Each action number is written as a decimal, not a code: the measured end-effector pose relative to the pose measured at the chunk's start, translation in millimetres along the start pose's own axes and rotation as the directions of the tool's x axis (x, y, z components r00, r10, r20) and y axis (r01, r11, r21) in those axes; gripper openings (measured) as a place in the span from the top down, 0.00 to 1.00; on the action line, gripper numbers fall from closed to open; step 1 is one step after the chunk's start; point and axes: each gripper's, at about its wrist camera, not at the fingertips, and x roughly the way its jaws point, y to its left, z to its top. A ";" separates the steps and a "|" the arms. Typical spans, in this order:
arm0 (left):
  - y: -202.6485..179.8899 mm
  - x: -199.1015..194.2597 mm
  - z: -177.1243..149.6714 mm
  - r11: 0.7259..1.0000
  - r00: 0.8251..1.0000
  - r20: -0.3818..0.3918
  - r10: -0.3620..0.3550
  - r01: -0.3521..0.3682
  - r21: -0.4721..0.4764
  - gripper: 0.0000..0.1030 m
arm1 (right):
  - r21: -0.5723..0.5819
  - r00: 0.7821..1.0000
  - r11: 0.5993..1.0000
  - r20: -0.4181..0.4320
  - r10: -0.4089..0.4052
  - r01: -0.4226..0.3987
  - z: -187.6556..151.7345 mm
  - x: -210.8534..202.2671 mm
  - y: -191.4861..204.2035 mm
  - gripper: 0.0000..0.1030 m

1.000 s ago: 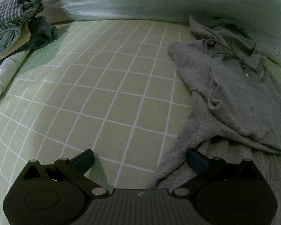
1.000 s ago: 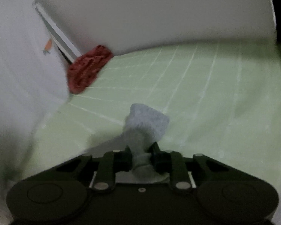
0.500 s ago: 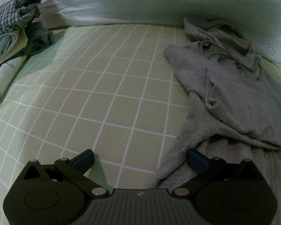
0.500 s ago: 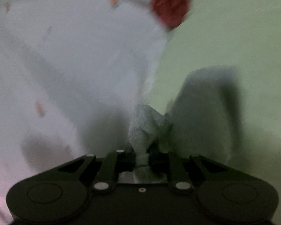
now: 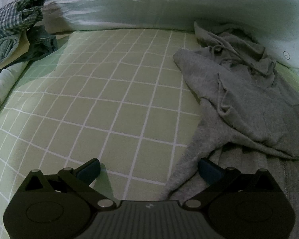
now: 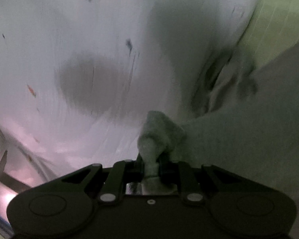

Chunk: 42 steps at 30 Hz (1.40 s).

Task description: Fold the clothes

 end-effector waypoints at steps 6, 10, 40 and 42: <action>1.2 -0.6 -0.3 1.000 1.000 0.003 -0.003 0.003 0.005 0.00 | 0.059 0.993 0.998 -0.119 0.023 -0.016 -28.1 52.8 1.4 0.86; 1.4 -0.3 0.1 1.000 1.000 0.002 -0.006 0.005 0.009 0.00 | 0.080 0.987 0.997 -0.158 -0.009 0.022 -43.5 65.6 -0.8 0.85; -0.3 1.9 2.4 1.000 1.000 -0.006 -0.003 0.003 0.008 0.00 | 0.076 0.975 0.996 -0.215 0.051 -0.036 -47.0 57.9 16.8 0.00; -0.2 1.8 1.9 1.000 1.000 -0.005 -0.003 0.003 0.007 0.00 | 0.073 0.973 0.996 -0.223 0.060 -0.045 -49.7 60.9 18.8 0.00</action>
